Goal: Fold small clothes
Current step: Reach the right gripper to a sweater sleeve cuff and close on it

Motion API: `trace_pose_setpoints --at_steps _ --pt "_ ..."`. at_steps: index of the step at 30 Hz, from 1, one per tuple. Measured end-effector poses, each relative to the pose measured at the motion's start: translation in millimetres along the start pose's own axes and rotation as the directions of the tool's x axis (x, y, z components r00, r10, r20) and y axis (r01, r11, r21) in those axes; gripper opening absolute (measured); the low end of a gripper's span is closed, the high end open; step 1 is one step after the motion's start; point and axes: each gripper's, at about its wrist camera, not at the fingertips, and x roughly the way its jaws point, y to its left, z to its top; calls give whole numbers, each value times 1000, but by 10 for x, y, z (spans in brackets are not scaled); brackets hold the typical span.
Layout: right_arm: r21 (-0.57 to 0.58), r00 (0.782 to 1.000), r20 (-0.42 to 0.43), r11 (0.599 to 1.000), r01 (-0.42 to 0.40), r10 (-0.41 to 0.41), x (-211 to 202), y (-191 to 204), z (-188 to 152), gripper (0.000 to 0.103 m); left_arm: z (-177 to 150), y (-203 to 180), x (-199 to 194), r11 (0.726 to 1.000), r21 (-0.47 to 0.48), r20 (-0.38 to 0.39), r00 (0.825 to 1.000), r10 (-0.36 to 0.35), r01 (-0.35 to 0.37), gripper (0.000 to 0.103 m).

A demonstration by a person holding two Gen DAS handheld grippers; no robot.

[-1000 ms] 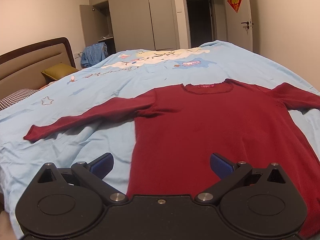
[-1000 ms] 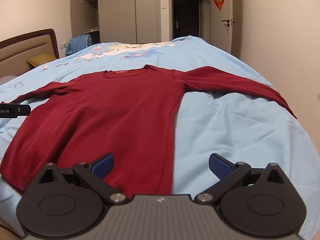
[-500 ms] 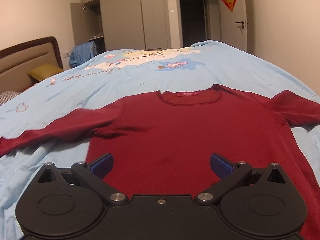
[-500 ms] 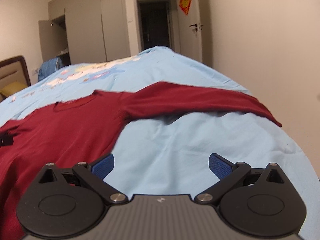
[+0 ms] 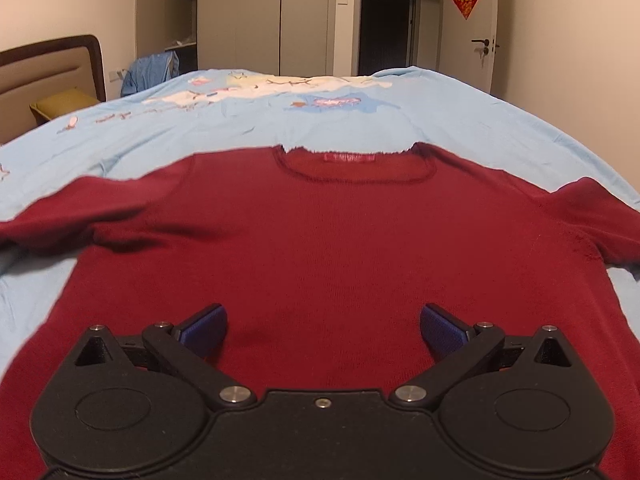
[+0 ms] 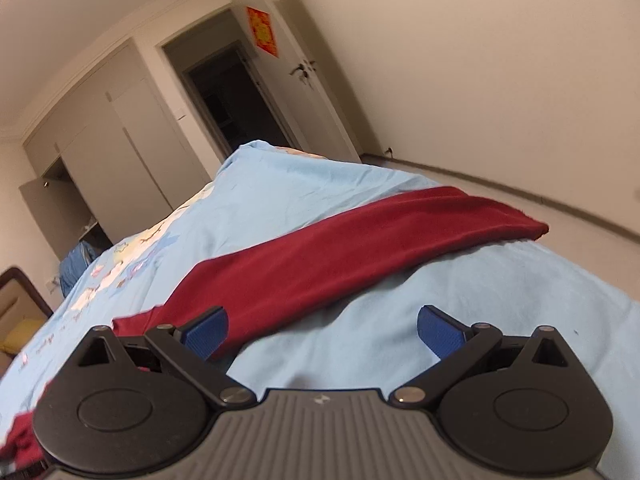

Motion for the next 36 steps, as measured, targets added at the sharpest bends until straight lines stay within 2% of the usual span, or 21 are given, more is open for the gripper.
trace_pose_setpoints --at_steps 4,11,15,17,19,20,22,23,24,25,26,27,28,30,31,33,36 --pt "145 1000 -10 989 -13 15 339 -238 96 103 -60 16 18 1000 -4 21 1000 -4 4 103" --pt "349 986 163 934 -83 27 629 -665 154 103 -87 -5 47 1000 4 24 1000 4 -4 103" --pt "424 974 226 901 -89 -10 736 -858 166 99 -97 -5 52 1000 0 31 1000 1 -1 103" --pt "464 969 241 883 -65 -55 786 -934 158 90 -100 -1 54 1000 -1 33 999 0 0 103" --pt "510 964 250 859 -49 -93 846 -1039 154 75 -101 0 54 1000 -1 33 999 1 -1 103" --pt "530 963 249 847 -42 -108 860 -1092 148 70 -101 0 54 1000 -1 33 999 1 -1 103" --pt "558 963 232 830 -16 -137 902 -1170 131 48 -102 0 54 1000 -1 33 999 1 -1 103" --pt "570 963 223 821 -3 -151 930 -1206 125 42 -102 0 54 1000 -1 33 999 1 -1 103" --pt "585 963 214 811 6 -161 950 -1239 120 30 -102 0 54 1000 -1 33 999 1 -1 103" --pt "596 964 205 803 15 -170 966 -1268 119 22 -102 1 54 1000 -1 33 999 1 -1 103" --pt "594 963 205 804 20 -175 963 -1272 126 20 -102 1 54 1000 -1 32 999 0 0 103" --pt "566 962 214 824 21 -171 946 -1226 150 17 -105 6 51 1000 -4 32 999 -2 2 103" --pt "500 960 229 866 27 -162 921 -1146 200 15 -103 12 54 1000 -6 31 1000 -4 4 103" --pt "298 952 260 951 81 -162 817 -859 290 12 -86 30 43 1000 -16 29 999 -13 13 103" --pt "194 950 272 976 102 -154 790 -718 342 9 -70 43 39 1000 -22 25 1000 -19 19 103" --pt "16 950 285 992 128 -127 748 -426 431 9 -17 81 26 999 -36 11 999 -37 37 102" --pt "-178 950 298 972 155 -97 733 29 507 9 72 174 -36 994 -82 10 998 -70 70 102"
